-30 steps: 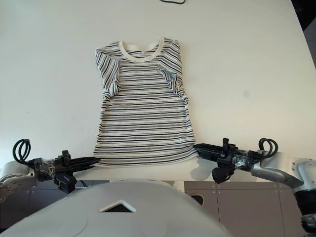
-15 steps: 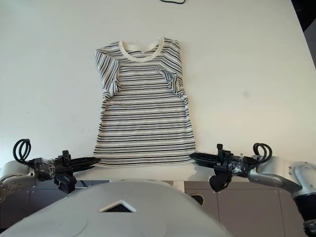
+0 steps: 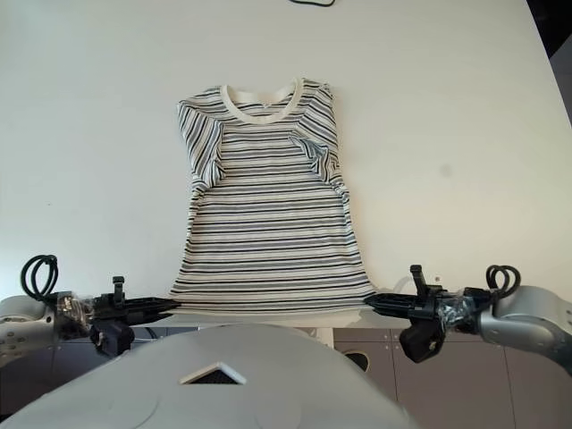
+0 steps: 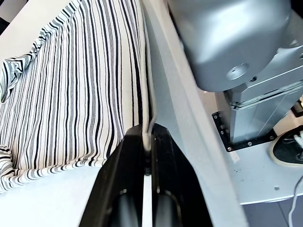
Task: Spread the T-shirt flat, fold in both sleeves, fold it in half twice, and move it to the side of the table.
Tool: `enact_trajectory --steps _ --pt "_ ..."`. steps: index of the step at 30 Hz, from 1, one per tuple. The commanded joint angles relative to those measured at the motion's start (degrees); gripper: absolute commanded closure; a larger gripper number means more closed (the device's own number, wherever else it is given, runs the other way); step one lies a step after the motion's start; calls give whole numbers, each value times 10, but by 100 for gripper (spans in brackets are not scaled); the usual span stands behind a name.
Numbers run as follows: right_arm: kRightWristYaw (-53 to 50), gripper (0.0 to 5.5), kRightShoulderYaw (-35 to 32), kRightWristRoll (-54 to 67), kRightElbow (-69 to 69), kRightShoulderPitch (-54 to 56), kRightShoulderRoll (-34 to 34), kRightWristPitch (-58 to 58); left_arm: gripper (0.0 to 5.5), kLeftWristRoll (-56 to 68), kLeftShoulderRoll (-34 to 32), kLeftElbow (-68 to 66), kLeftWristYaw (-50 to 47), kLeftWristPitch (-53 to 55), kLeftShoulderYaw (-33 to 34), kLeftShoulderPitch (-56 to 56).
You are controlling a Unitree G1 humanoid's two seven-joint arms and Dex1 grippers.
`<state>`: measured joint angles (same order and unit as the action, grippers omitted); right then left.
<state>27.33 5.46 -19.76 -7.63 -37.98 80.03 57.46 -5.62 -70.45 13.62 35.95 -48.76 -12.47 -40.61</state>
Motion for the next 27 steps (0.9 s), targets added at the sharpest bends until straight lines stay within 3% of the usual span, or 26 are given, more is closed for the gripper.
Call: enact_trajectory --steps 1,5,7,10,12,16,20,27 --pt "54 537 -104 78 -62 -121 24 -30 540 48 -33 47 9 9 54 -91" --pt "112 537 -194 245 -144 -131 9 -140 540 165 -15 109 10 87 104 -86" --pt "123 537 -188 339 -166 -50 20 -227 540 228 3 124 11 152 107 -39" --pt "147 537 -115 410 -147 167 -5 -353 540 310 36 116 18 242 113 61" --pt "184 537 -35 398 -96 355 -84 -430 540 349 67 76 21 308 110 161" --pt "244 537 58 329 66 575 -213 -475 540 357 122 8 25 403 86 326" --pt "262 537 108 251 250 718 -314 -445 540 300 174 -77 27 451 67 457" --pt "204 537 153 109 587 892 -448 -344 540 113 234 -282 80 377 -1 624"
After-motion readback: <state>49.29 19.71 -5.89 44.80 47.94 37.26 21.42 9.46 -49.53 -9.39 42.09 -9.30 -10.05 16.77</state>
